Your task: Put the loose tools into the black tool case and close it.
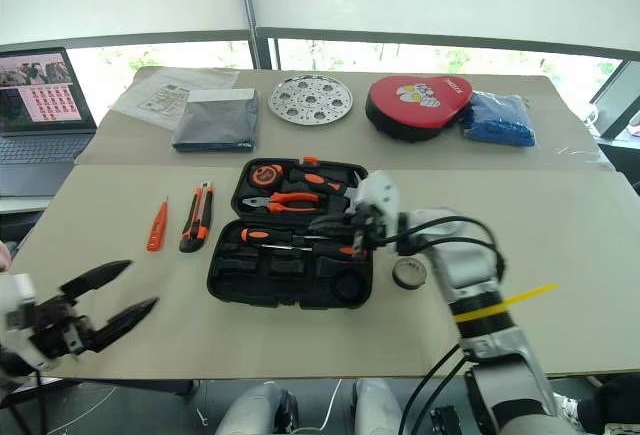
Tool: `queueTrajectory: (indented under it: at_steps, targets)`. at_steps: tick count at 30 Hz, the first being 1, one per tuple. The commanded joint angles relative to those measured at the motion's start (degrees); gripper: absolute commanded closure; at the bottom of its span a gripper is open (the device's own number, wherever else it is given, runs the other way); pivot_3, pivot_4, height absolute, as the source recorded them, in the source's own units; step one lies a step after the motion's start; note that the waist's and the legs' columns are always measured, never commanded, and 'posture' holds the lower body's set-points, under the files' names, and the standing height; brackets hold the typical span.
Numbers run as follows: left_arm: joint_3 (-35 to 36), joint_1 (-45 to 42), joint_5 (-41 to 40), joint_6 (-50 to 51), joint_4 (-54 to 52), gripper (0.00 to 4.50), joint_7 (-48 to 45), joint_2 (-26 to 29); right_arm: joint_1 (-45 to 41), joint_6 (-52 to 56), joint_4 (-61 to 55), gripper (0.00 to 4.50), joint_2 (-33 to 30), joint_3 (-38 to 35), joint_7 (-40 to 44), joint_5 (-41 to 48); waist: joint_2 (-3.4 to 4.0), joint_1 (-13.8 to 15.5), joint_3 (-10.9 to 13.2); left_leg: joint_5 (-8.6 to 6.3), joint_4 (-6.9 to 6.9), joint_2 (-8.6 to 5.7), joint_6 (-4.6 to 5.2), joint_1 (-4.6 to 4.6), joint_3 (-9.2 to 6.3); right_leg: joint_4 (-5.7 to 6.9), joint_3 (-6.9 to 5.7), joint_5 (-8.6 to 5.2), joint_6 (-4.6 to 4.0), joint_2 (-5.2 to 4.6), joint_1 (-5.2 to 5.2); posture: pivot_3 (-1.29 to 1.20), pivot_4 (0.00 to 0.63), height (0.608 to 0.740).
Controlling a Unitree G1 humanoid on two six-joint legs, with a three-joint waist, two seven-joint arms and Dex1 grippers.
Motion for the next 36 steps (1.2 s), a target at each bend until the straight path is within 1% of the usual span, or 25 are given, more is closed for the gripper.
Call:
queueTrajectory:
  at_steps: [1, 3, 5, 6, 7, 8, 10, 11, 14, 16, 17, 19, 21, 24, 25, 27, 29, 30, 36]
  targets:
    - [6.3, 4.2, 4.2, 1.6, 0.6, 0.00, 7.7, -0.7, 6.6, -7.7, -4.0, 2.24, -2.2, -6.9, 1.8, 3.0, -0.04, 0.1, 0.0, 0.00, -0.01, -0.01, 0.00, 0.02, 0.00, 0.00, -0.01, 0.00, 0.00, 0.01, 0.02, 0.00, 0.150, 0.740]
    - [7.3, 6.7, 7.3, 5.7, 0.2, 0.00, 12.6, -0.2, 9.8, -13.5, -3.5, 1.64, -1.7, -10.3, 4.0, 5.1, -0.05, 0.0, 0.0, -0.04, -0.03, -0.01, 0.05, 0.01, 0.00, -0.04, -0.04, 0.00, 0.00, 0.02, 0.02, 0.00, 0.150, 0.740]
    - [8.4, 6.2, 6.7, 10.2, -0.5, 0.00, 17.7, -0.5, 13.4, -16.8, -3.8, 0.94, -0.4, -14.1, 3.4, 7.8, -0.07, 0.0, 0.0, -0.11, -0.13, -0.05, 0.12, 0.07, 0.08, -0.05, 0.08, 0.00, 0.01, 0.05, 0.03, 0.00, 0.150, 0.740]
    - [8.6, 4.8, 7.3, 10.4, -1.2, 0.00, 19.7, -0.3, 15.3, -17.8, -3.6, 0.53, -0.4, -14.8, 2.9, 7.6, -0.08, 0.0, 0.0, -0.11, -0.19, -0.05, 0.14, 0.18, 0.09, -0.04, 0.12, 0.00, 0.01, 0.08, 0.08, 0.00, 0.150, 0.740]
    - [8.7, 3.0, 5.5, 13.5, -2.4, 0.00, 21.8, 0.3, 16.7, -17.5, -3.6, 0.16, -0.4, -15.4, 3.2, 8.5, -0.10, 0.2, 0.0, -0.11, -0.20, -0.04, 0.13, 0.26, 0.09, -0.02, 0.14, 0.00, 0.01, 0.10, 0.13, 0.00, 0.150, 0.740]
    - [8.2, 1.1, 4.7, 16.8, -3.4, 0.00, 23.8, 1.4, 17.8, -15.1, -4.3, 0.05, -0.6, -15.8, 4.2, 11.0, -0.14, 0.4, 0.1, -0.09, -0.21, -0.02, 0.09, 0.32, 0.07, -0.01, 0.13, -0.01, 0.00, 0.12, 0.17, 0.00, 0.150, 0.740]
    - [7.0, -3.5, 1.4, 24.3, -5.1, 0.00, 27.1, 3.7, 18.5, -16.4, -4.5, 0.05, 0.1, -16.6, 3.7, 11.9, -0.25, 0.7, 0.1, -0.01, -0.23, 0.02, -0.01, 0.42, 0.04, 0.02, 0.14, 0.00, -0.02, 0.17, 0.26, 0.00, 0.150, 0.740]
    - [6.2, -7.1, -1.8, 29.1, -5.5, 0.00, 29.1, 5.0, 18.7, -16.5, -5.4, 0.05, -0.2, -16.0, 4.5, 12.3, -0.25, 0.7, 0.1, 0.09, -0.23, 0.04, -0.06, 0.45, 0.02, 0.10, 0.16, 0.04, -0.09, 0.20, 0.25, 0.00, 0.150, 0.740]
    - [1.5, -20.2, -6.8, 44.1, -3.4, 0.00, 36.8, 9.0, 17.3, -16.6, -9.0, 0.05, 0.4, -14.8, 4.0, 13.4, -0.19, 0.9, 0.1, 0.15, -0.25, 0.01, -0.11, 0.51, 0.03, 0.18, 0.26, 0.07, -0.11, 0.19, 0.26, 0.00, 0.150, 0.740]
    - [-2.3, -30.7, -6.4, 54.6, 0.3, 0.00, 43.3, 10.2, 15.8, -15.5, -11.3, 0.05, 0.6, -13.8, 3.1, 14.1, -0.20, 1.1, 0.1, 0.28, -0.26, 0.02, -0.19, 0.48, -0.01, 0.23, 0.23, 0.10, -0.14, 0.25, 0.22, 0.00, 0.150, 0.740]
    - [-4.0, -36.2, -5.8, 57.2, 2.7, 0.00, 45.7, 9.7, 15.2, -14.5, -12.3, 0.05, 0.6, -13.3, 2.7, 14.7, -0.20, 1.0, 0.1, 0.33, -0.27, 0.02, -0.26, 0.49, -0.01, 0.24, 0.28, 0.16, -0.17, 0.35, 0.21, 0.00, 0.150, 0.740]
    - [-6.3, -43.9, -4.2, 61.1, 6.9, 0.00, 48.9, 8.5, 14.3, -13.3, -13.5, 0.05, 0.7, -12.4, 2.1, 15.5, -0.33, 0.6, 0.1, 0.39, -0.40, 0.01, -0.38, 0.60, 0.00, 0.24, 0.36, 0.17, -0.19, 0.41, 0.26, 0.00, 0.150, 0.740]
    - [-11.0, -50.3, -0.7, 62.2, 12.8, 0.00, 50.6, 7.8, 13.4, -12.4, -15.1, 0.05, 1.0, -11.3, 1.5, 16.0, -0.42, 0.5, 0.1, 0.65, -0.53, 0.02, -0.89, 0.58, 0.01, 0.23, 0.36, 0.20, -0.24, 0.51, 0.18, 0.00, 0.150, 0.740]
    - [-16.7, -54.7, 4.5, 59.8, 18.9, 0.00, 50.8, 7.8, 12.8, -10.8, -17.2, 0.05, 1.0, -10.1, 0.9, 16.9, -0.44, 0.1, 0.1, 0.76, -0.83, -0.03, -1.07, 0.53, 0.03, 0.18, 0.37, 0.17, -0.28, 0.55, 0.02, 0.00, 0.150, 0.740]
    - [-18.3, -56.1, 5.6, 58.5, 21.0, 0.00, 50.2, 7.1, 12.7, -10.1, -18.3, 0.05, 0.8, -9.7, 0.5, 17.3, -0.44, -0.1, 0.1, 0.78, -0.84, 0.00, -1.10, 0.49, 0.03, 0.18, 0.35, 0.14, -0.29, 0.56, -0.03, 0.00, 0.150, 0.740]
    - [-21.4, -58.5, 6.2, 59.1, 24.7, 0.00, 48.4, 5.2, 12.4, -9.1, -20.0, 0.05, 0.8, -9.4, -0.7, 17.6, -0.44, 0.0, 0.1, 0.79, -0.88, 0.01, -1.14, 0.40, 0.04, 0.21, 0.31, 0.13, -0.31, 0.63, -0.10, 0.00, 0.150, 0.740]
    - [-23.0, -59.2, 7.3, 60.2, 26.5, 0.51, 47.6, 4.6, 12.2, -8.3, -20.8, 0.00, 0.5, -9.3, -1.4, 17.9, -0.44, 0.1, 0.1, 0.80, -0.88, 0.01, -1.14, 0.36, 0.04, 0.18, 0.25, 0.11, -0.31, 0.61, -0.10, 0.00, 0.150, 0.740]
    - [-23.5, -58.9, 8.4, 59.7, 26.9, 0.62, 47.3, 5.0, 12.0, -8.0, -21.0, 0.00, 0.5, -9.3, -1.7, 18.0, -0.44, 0.2, 0.1, 0.80, -0.87, 0.00, -1.14, 0.38, 0.03, 0.18, 0.26, 0.11, -0.31, 0.57, -0.08, 0.00, 0.150, 0.740]
    - [-23.6, -55.8, 10.9, 60.2, 25.7, 2.73, 44.6, 6.4, 11.0, -7.1, -21.0, 0.00, 0.3, -9.2, -2.9, 17.9, -0.44, 0.5, 0.1, 0.77, -0.82, -0.01, -1.07, 0.44, 0.05, 0.11, 0.37, 0.10, -0.29, 0.49, -0.04, 0.00, 0.150, 0.740]
